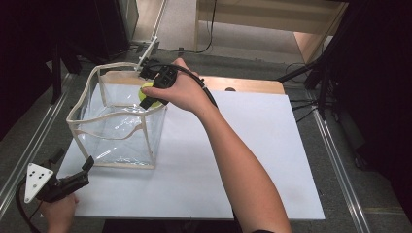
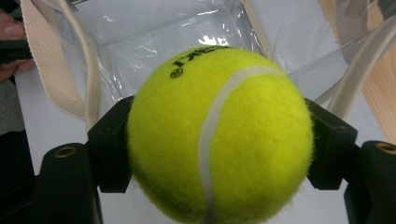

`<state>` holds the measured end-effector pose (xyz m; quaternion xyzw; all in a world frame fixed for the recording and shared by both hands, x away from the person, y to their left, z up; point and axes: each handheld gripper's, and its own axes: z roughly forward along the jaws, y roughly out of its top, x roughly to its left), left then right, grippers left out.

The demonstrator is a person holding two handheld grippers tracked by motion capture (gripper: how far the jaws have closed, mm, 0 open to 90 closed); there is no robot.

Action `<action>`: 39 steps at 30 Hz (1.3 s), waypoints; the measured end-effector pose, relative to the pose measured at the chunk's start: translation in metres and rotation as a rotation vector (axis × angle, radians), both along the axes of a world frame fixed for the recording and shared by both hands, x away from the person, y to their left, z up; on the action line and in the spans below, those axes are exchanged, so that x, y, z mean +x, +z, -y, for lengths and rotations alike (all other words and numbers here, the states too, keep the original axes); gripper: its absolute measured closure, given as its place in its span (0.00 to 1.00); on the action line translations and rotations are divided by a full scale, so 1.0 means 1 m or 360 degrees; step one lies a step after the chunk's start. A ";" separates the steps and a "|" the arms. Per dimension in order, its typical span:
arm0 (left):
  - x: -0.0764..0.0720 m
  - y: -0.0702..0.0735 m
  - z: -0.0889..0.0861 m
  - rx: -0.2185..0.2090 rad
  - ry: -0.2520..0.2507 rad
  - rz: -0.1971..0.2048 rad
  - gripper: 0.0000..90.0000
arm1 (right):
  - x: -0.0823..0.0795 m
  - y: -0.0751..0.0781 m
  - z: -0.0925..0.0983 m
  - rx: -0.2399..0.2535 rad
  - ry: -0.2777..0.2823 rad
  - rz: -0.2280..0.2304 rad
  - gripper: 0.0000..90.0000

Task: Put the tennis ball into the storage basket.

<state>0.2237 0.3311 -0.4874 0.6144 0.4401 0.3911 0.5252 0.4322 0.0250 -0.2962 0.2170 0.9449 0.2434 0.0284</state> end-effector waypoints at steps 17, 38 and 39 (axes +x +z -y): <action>0.000 0.000 0.000 0.0001 0.0004 -0.0001 0.08 | 0.005 -0.018 -0.006 -0.0038 0.0006 -0.0036 0.27; 0.000 0.000 0.000 -0.0002 0.0005 0.0001 0.08 | 0.002 -0.019 -0.007 -0.0033 0.0001 -0.0013 0.17; 0.000 0.000 0.000 -0.0002 0.0006 0.0001 0.08 | 0.001 -0.019 -0.007 -0.0037 0.0011 0.0007 0.14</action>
